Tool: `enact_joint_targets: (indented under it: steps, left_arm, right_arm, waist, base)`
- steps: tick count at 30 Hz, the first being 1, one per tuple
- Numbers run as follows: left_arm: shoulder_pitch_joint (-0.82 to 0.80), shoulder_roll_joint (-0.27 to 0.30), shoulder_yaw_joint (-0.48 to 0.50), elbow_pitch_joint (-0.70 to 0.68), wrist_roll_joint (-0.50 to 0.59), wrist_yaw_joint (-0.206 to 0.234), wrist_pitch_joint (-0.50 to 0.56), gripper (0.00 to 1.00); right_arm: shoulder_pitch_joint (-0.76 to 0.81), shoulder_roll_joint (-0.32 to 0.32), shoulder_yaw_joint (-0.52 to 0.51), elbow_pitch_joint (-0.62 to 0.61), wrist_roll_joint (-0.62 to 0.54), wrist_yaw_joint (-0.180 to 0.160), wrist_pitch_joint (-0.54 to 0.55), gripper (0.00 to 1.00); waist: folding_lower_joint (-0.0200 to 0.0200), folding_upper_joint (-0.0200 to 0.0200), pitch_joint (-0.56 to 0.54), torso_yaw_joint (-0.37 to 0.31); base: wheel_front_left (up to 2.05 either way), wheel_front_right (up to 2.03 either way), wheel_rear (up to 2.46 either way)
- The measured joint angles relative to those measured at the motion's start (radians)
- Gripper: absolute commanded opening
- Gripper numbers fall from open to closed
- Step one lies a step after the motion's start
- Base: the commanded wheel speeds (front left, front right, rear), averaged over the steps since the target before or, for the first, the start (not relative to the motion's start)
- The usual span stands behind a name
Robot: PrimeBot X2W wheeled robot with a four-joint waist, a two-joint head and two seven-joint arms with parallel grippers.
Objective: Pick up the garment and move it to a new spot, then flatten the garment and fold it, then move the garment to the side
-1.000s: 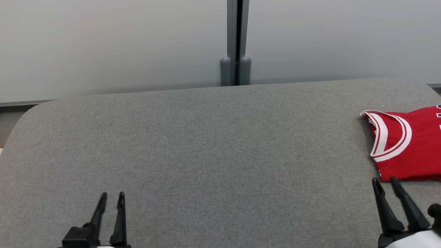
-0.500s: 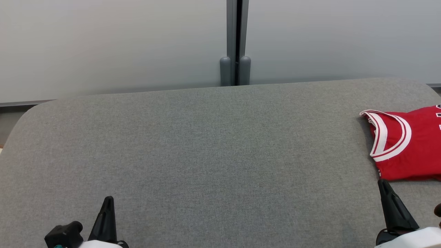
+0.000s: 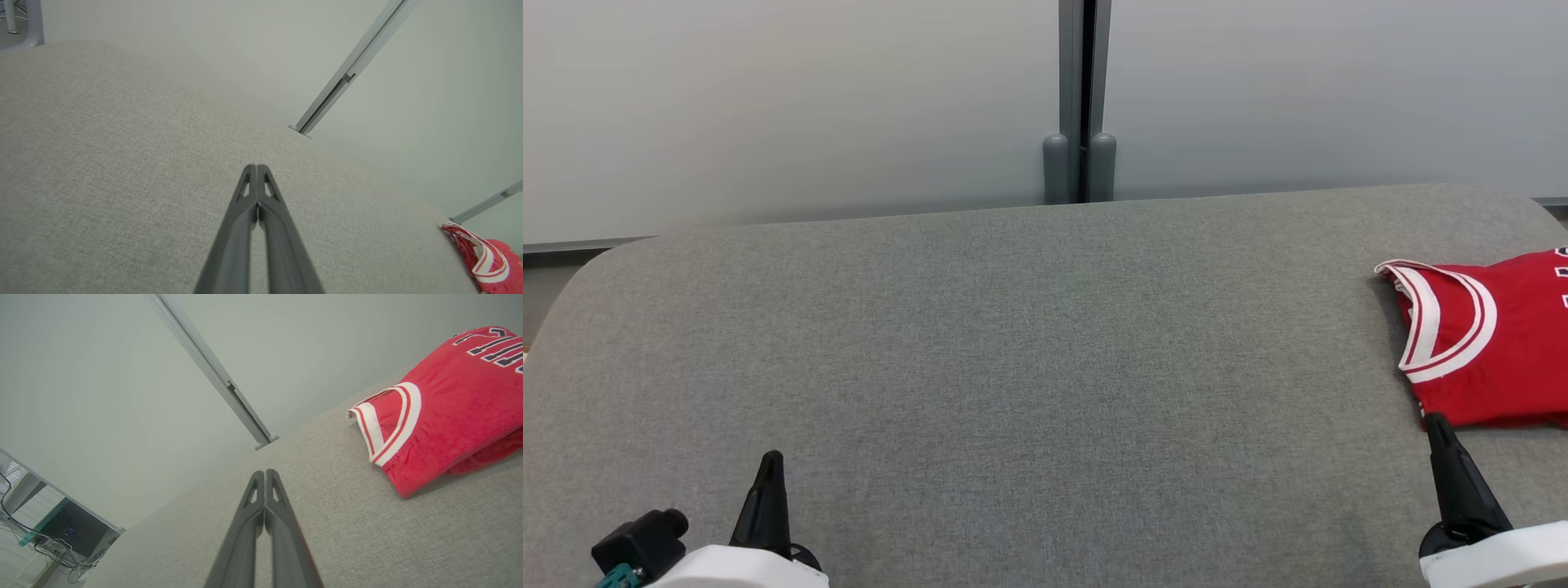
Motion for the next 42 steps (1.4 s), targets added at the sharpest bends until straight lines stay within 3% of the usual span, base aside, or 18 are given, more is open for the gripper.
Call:
enact_joint_targets:
  steps: [42]
  left_arm:
    - [-0.090,-0.045,0.110,0.033,-0.471,-0.101,0.122,0.00]
  right_arm:
    - [-0.105,0.046,-0.041,0.121,0.475,0.000,0.026,0.00]
  waist:
    - [0.0000,0.0000,0.001,-0.005]
  base:
    - [0.00,0.00,0.00]
